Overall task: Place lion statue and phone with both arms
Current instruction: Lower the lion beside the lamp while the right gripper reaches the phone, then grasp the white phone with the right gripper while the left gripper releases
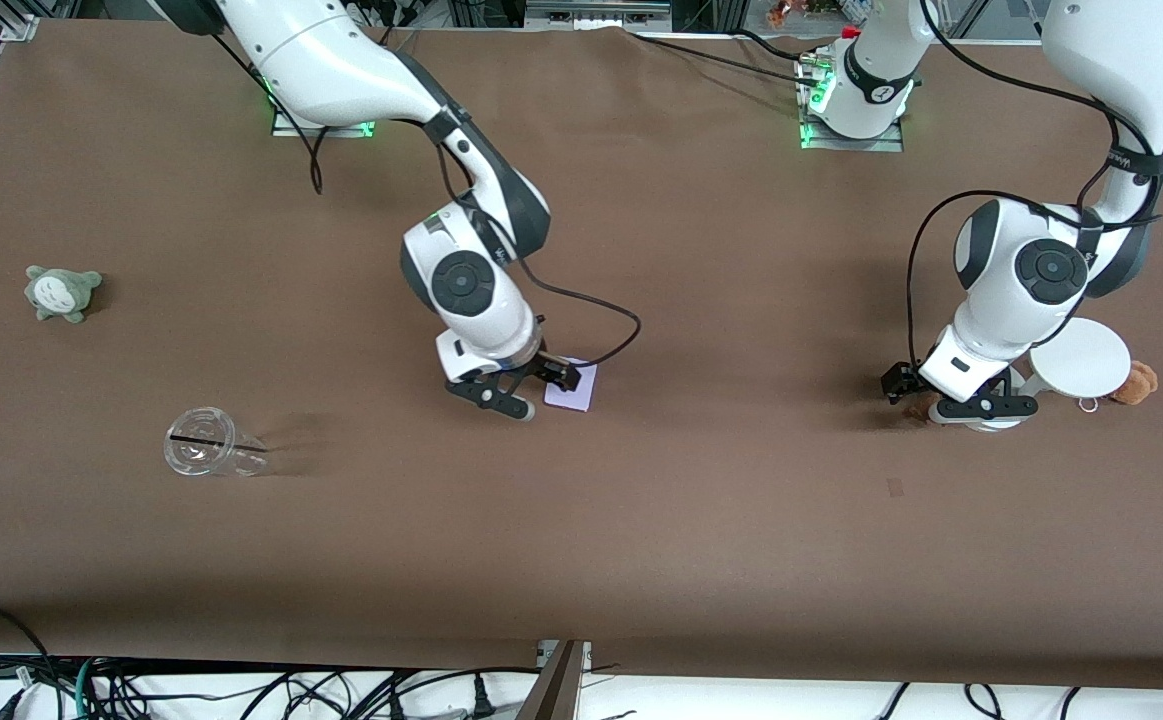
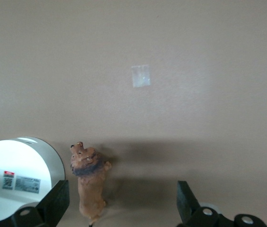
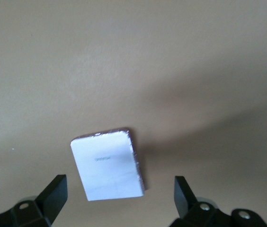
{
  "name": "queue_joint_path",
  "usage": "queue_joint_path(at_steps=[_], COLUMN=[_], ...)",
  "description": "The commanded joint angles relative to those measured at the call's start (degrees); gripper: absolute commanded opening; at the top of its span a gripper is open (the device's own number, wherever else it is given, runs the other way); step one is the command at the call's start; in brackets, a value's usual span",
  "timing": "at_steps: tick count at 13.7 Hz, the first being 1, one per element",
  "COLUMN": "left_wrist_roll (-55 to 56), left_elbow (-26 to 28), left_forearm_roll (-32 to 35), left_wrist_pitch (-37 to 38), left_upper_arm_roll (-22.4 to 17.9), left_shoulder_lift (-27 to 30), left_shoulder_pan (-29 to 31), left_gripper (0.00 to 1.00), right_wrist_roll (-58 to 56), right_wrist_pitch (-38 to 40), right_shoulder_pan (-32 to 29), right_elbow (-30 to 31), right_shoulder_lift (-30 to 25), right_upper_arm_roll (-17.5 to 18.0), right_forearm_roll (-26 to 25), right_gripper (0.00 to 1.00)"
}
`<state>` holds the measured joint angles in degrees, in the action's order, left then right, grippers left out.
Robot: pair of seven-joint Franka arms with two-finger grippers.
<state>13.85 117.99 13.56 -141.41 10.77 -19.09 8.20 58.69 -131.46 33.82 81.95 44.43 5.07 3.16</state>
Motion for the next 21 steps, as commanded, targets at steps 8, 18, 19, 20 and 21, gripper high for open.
queue_joint_path(at_steps=[8, 18, 19, 20, 21], left_wrist_roll=[0.0, -3.2, -3.2, -3.1, -3.2], left_elbow=[-30.2, -43.6, -43.6, -43.4, -42.8], left_forearm_roll=[-6.3, -7.7, -7.8, -8.4, -8.4], left_wrist_pitch=[37.8, 56.4, 56.4, 56.4, 56.2], left_upper_arm_roll=[3.6, 3.0, 2.9, 2.7, 2.0], left_shoulder_lift=[1.1, 1.2, 1.3, 2.6, 4.5], left_shoulder_pan=[0.4, 1.2, 1.2, 1.2, 1.0], left_gripper=[1.00, 1.00, 1.00, 1.00, 1.00], right_wrist_roll=[12.1, 13.4, 12.5, 10.7, 9.2], right_wrist_pitch=[-6.0, -9.6, -9.3, -9.1, -8.6], right_shoulder_pan=[6.3, 7.8, 7.1, 6.3, 5.3], right_elbow=[-2.3, -2.2, -2.2, -2.2, -2.2], right_shoulder_lift=[6.6, 8.8, 8.4, 7.9, 7.4], right_upper_arm_roll=[-2.7, -3.3, -3.3, -3.3, -3.2], right_forearm_roll=[-7.6, -8.9, -8.9, -8.5, -8.3], right_gripper=[1.00, 0.65, 0.57, 0.47, 0.42])
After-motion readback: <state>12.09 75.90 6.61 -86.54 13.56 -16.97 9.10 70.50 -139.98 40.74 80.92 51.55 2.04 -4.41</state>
